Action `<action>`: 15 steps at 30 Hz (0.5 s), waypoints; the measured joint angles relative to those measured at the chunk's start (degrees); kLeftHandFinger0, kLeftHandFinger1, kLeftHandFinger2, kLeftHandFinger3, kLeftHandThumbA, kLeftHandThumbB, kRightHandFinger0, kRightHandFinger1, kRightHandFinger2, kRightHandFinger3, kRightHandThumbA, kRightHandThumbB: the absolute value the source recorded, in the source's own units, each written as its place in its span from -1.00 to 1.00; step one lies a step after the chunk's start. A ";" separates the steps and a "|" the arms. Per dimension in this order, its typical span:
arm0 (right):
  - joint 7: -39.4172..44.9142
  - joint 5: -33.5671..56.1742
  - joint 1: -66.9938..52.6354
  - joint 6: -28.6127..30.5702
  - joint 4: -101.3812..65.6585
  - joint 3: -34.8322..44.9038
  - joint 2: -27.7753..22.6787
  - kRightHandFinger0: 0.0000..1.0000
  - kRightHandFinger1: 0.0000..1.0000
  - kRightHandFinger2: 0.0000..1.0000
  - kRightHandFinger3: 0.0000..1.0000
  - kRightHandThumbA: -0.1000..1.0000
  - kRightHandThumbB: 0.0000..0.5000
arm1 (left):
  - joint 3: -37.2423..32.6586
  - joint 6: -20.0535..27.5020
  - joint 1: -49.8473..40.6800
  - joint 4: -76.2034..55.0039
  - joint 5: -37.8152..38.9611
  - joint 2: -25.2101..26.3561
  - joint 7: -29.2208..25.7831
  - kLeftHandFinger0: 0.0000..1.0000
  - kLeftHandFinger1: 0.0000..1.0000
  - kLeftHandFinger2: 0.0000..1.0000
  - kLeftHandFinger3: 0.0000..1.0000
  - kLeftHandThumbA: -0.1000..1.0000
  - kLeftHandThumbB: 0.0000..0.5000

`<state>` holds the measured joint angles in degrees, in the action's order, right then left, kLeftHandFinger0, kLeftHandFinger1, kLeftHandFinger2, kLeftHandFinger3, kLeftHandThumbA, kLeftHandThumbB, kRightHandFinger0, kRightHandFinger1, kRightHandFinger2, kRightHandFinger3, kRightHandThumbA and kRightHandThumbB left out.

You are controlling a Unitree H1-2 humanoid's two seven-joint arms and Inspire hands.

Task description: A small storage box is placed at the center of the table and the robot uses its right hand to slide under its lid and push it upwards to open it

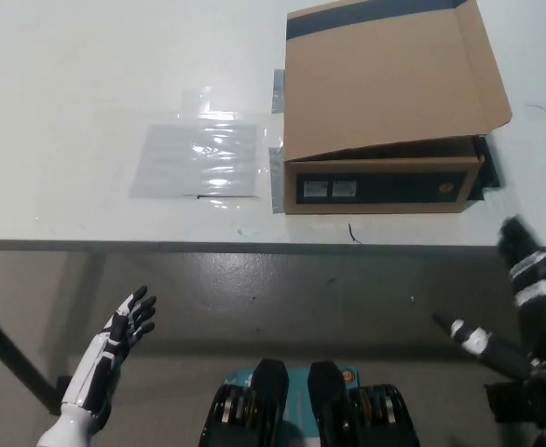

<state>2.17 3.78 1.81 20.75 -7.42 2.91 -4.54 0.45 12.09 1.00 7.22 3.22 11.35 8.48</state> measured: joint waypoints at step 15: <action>-2.17 13.93 14.29 -9.04 -4.04 7.22 0.37 1.00 1.00 1.00 1.00 1.00 -0.24 | 0.00 0.39 0.00 0.01 0.07 -0.02 0.36 1.00 1.00 1.00 1.00 1.00 -0.02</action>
<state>-0.01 17.71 16.10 11.71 -11.46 10.13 -4.16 0.45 12.48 1.00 7.23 3.29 11.34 8.83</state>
